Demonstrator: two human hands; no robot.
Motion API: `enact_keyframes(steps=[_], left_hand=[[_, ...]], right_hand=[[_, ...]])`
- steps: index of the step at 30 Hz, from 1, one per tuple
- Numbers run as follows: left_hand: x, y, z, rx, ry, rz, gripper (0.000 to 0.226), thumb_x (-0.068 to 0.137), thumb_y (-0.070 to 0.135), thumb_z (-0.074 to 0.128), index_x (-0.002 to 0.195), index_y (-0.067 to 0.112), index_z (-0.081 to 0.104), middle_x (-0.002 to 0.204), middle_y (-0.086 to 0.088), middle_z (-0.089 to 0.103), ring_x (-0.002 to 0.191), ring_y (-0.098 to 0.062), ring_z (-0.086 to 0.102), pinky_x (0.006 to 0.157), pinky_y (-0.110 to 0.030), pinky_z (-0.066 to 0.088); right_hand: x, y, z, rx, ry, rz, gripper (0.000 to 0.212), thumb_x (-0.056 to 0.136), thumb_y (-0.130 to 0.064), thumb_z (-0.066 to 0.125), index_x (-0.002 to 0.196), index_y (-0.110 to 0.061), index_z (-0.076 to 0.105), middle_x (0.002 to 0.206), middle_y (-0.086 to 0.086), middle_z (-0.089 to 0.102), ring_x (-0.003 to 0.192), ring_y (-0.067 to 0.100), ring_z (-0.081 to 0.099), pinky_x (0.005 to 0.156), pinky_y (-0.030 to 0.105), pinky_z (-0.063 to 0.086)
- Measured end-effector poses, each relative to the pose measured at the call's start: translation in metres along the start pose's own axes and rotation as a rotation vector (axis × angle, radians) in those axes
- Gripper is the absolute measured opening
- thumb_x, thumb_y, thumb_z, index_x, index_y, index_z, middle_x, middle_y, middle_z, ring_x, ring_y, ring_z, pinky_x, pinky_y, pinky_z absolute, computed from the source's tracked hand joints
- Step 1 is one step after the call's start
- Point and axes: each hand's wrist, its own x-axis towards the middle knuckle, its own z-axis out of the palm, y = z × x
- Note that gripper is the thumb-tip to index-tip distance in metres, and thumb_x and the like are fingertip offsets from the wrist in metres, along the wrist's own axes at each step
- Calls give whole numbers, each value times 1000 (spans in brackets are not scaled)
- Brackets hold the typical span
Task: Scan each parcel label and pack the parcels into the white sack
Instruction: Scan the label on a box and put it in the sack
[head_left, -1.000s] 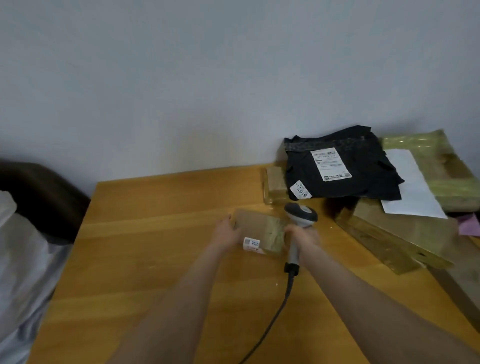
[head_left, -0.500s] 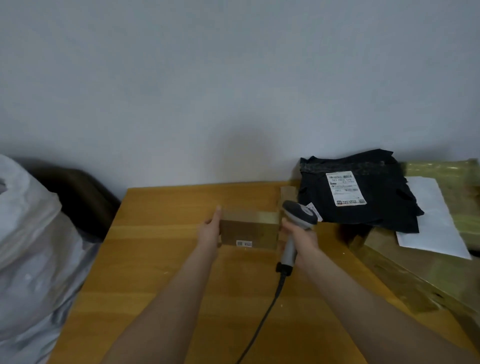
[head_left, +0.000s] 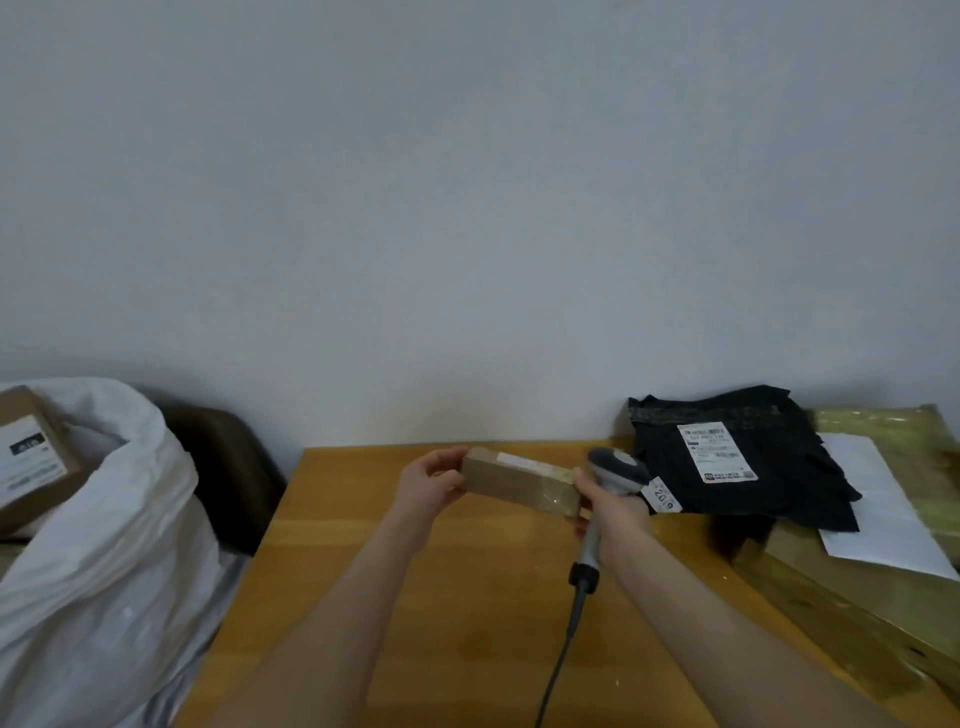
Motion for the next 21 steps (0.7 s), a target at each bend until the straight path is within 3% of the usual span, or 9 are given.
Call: enact_keyframes(steps=[3,6,9,12,15,17,18,21], left_hand=[[1,6,-10,-70,-8,-1,15,87,-2,58,90,6,70,96,-7,69,94,-17,62,74,-30,55],[5,9,-11,-64,53,0,5,87,7,65,92,6,65,99,-10,65,96,-20,61,76,-31,54],[8,12,-13,-72,42,-63,24,86,10,67,108,8,57,102,-10,63,87,-19,62,64,-25,53],[7,18,-23,18,-69,-195,37,86,16,69,121,11,56,100,-6,68,80,-20,66,55,-26,54],[9,15,-32,54,-125,-246,44,85,15,71,125,7,57,101,-5,69,83,-22,69,59,-31,56],[12,13,-34,36,-60,-181,47,86,9,69,130,5,54,105,-7,69,90,-24,68,71,-37,56],[12,11,-35,36,-16,-147,48,87,7,68,132,5,53,110,-8,68,93,-25,67,76,-38,55],[10,8,-32,23,63,-84,51,88,3,64,136,4,47,116,-8,63,101,-27,63,83,-41,53]], right_hand=[[-4,1,9,7,37,-15,24,78,-12,79,85,-7,56,92,12,63,78,26,59,70,37,53],[-9,2,16,27,49,-28,25,78,-5,76,87,-11,53,86,8,58,78,24,58,84,42,55],[-11,2,18,-5,46,-70,27,78,-3,75,86,-13,52,88,9,59,89,29,60,93,48,52],[-10,1,18,-37,19,-118,26,78,0,74,98,-5,57,88,10,60,91,29,59,94,48,51],[-10,0,14,-81,-19,-180,29,80,-2,73,106,2,60,89,9,61,90,27,57,94,46,50],[-16,1,12,-119,-38,-219,27,82,-9,75,102,-4,58,96,7,62,97,27,57,97,47,48],[-21,4,11,-131,-58,-226,25,82,-12,75,99,-8,57,95,7,63,95,26,59,94,46,51],[-44,14,8,-200,-180,-222,14,83,-13,73,89,-6,62,72,10,66,65,22,62,62,34,53]])
